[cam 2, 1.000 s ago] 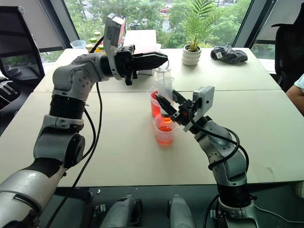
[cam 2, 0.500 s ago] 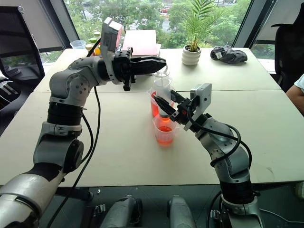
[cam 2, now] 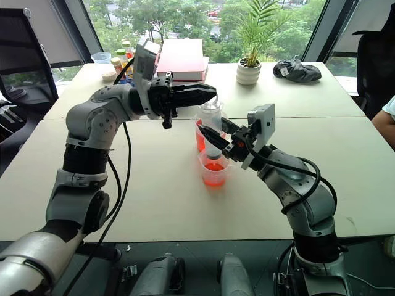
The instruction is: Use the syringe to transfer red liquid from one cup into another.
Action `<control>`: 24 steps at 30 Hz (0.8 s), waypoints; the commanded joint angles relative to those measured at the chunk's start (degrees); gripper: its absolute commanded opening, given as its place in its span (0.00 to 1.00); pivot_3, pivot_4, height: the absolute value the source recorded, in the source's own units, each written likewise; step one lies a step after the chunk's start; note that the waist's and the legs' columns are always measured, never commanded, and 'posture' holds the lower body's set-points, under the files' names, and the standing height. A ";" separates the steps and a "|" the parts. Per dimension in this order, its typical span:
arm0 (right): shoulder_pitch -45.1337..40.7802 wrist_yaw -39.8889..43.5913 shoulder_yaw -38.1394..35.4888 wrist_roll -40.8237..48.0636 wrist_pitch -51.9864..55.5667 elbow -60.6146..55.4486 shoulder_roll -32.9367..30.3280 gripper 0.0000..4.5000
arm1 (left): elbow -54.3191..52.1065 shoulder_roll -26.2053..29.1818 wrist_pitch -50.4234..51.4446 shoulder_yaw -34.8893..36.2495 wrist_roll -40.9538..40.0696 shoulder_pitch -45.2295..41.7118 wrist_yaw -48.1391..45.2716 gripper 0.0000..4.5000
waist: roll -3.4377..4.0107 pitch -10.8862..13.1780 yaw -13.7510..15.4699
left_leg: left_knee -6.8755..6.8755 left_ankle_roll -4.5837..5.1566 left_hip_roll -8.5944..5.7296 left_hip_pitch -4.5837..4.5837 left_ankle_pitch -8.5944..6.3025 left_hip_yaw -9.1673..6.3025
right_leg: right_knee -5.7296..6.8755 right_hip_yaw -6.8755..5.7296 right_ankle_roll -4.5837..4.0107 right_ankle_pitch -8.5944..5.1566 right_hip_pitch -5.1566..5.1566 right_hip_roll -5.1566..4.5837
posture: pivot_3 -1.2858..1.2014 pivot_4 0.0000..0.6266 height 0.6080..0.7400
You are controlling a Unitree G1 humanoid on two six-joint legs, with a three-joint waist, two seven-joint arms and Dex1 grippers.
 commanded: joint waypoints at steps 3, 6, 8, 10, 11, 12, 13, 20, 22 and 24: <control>-5.31 -2.57 -5.44 3.08 -2.10 -5.60 0.09 0.30 | -0.38 -0.06 4.28 -5.24 -0.24 1.31 -1.50 0.02 | 0.00 0.00 0.04 | 0.00 0.00 0.00 0.00 0.00 0.00 | 0.00 0.00 0.00 0.00 0.00 0.00 | 0.52 0.24 1.00; -4.76 -2.22 -5.09 3.33 -1.68 -5.24 0.07 0.30 | 0.63 0.46 5.27 -3.44 -1.21 0.03 -0.74 0.26 | -0.02 -0.01 0.08 | 0.01 0.00 -0.01 0.00 0.00 0.01 | 0.00 0.01 0.00 0.00 0.01 -0.01 | 0.52 0.24 1.00; -4.29 -1.86 -4.72 3.36 -1.50 -4.89 -0.14 0.30 | 0.87 1.16 5.04 -2.86 -1.34 -0.38 -0.58 0.45 | -0.02 -0.01 0.04 | 0.01 0.00 -0.01 -0.01 0.00 -0.02 | -0.01 -0.01 0.00 0.00 0.01 0.00 | 0.52 0.24 1.00; -3.55 -1.12 -3.94 3.28 -1.04 -4.45 -0.35 0.30 | 1.15 2.28 4.32 -1.48 -1.17 -0.74 0.19 0.69 | -0.02 -0.01 -0.03 | 0.00 0.00 -0.01 0.00 0.00 -0.01 | -0.01 -0.01 0.00 0.00 0.01 0.01 | 0.52 0.24 1.00; -3.29 -0.84 -3.58 3.13 -0.92 -4.17 -0.33 0.30 | 1.32 2.98 4.51 -0.30 -1.60 -0.93 0.67 0.81 | -0.01 -0.01 -0.08 | 0.00 0.00 0.00 0.01 0.00 -0.02 | 0.00 -0.01 0.00 0.00 0.01 0.02 | 0.52 0.24 1.00; -3.17 -0.70 -3.35 3.02 -0.84 -3.86 -0.31 0.30 | 1.48 3.79 4.82 0.79 -2.07 -1.06 1.06 0.93 | -0.01 -0.01 -0.11 | 0.00 0.00 0.01 0.03 0.00 -0.02 | 0.00 -0.01 0.00 0.00 0.01 0.02 | 0.52 0.24 1.00; -3.19 -0.71 -3.27 3.04 -0.67 -3.60 -0.30 0.30 | 1.45 4.78 4.64 1.53 -2.20 -1.02 1.31 0.98 | -0.01 -0.01 -0.16 | 0.00 0.00 0.01 0.03 0.00 -0.01 | 0.01 0.00 0.00 0.00 0.01 0.02 | 0.52 0.24 1.00; -8.33 -7.63 -8.83 7.46 8.63 0.53 -2.18 0.30 | 1.59 9.88 5.52 6.61 -3.11 0.80 5.75 0.98 | -0.01 -0.01 -0.08 | -0.01 0.00 0.01 0.03 0.00 -0.01 | 0.01 -0.01 0.00 0.00 0.01 -0.03 | 0.52 0.24 1.00; -12.83 -12.70 -14.29 14.77 14.48 3.31 -2.63 0.30 | 0.40 10.67 5.57 7.04 -3.11 2.56 6.67 0.98 | -0.01 -0.01 0.06 | 0.00 0.00 0.00 0.03 0.00 0.00 | 0.02 -0.01 -0.01 0.00 0.02 -0.08 | 0.52 0.24 1.00; -18.03 -18.03 -18.76 19.90 22.10 7.92 -5.11 0.30 | -0.92 11.13 6.04 7.31 -3.48 4.28 7.67 0.98 | -0.01 -0.01 0.13 | 0.00 0.00 0.00 0.02 0.00 -0.01 | 0.02 -0.02 -0.01 0.00 0.02 -0.12 | 0.52 0.24 1.00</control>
